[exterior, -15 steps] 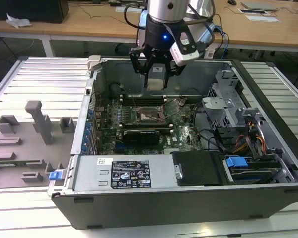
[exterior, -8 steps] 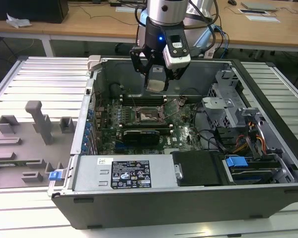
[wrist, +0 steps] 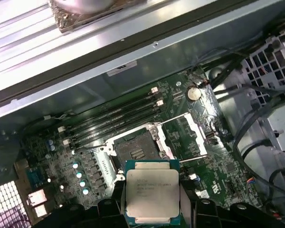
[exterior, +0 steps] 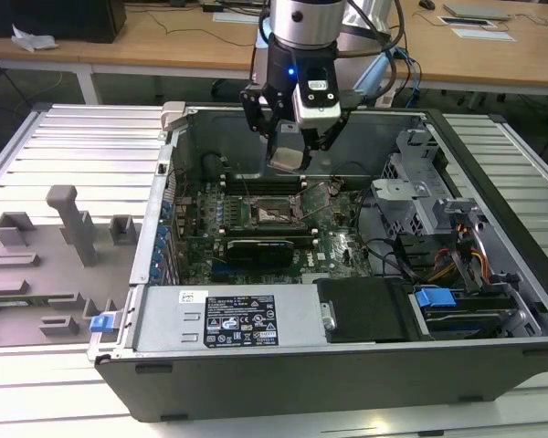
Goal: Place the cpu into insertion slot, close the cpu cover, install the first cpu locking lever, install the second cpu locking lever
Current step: 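Place the cpu into insertion slot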
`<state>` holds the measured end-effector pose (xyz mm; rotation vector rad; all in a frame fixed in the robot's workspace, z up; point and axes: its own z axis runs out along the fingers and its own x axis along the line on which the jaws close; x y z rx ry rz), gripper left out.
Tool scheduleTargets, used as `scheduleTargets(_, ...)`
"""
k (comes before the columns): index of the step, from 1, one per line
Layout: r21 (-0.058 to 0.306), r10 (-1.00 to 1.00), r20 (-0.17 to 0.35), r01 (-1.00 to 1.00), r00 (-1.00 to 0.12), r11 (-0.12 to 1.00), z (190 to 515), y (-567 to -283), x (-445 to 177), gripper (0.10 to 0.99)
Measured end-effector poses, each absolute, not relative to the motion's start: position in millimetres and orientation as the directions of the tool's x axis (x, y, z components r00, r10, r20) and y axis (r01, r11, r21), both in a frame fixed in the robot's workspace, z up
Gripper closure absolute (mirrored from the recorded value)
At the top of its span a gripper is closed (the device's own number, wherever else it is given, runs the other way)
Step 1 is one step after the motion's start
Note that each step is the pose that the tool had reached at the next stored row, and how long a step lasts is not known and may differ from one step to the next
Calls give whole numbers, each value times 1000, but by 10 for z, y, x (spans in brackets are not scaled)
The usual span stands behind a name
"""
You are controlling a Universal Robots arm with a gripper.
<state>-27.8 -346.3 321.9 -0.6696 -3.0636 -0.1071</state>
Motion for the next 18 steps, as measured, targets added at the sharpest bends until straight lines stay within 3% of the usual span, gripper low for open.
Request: scheduleTargets(18,59,727,13,726,-687,685,3133,-3463,-278,545)
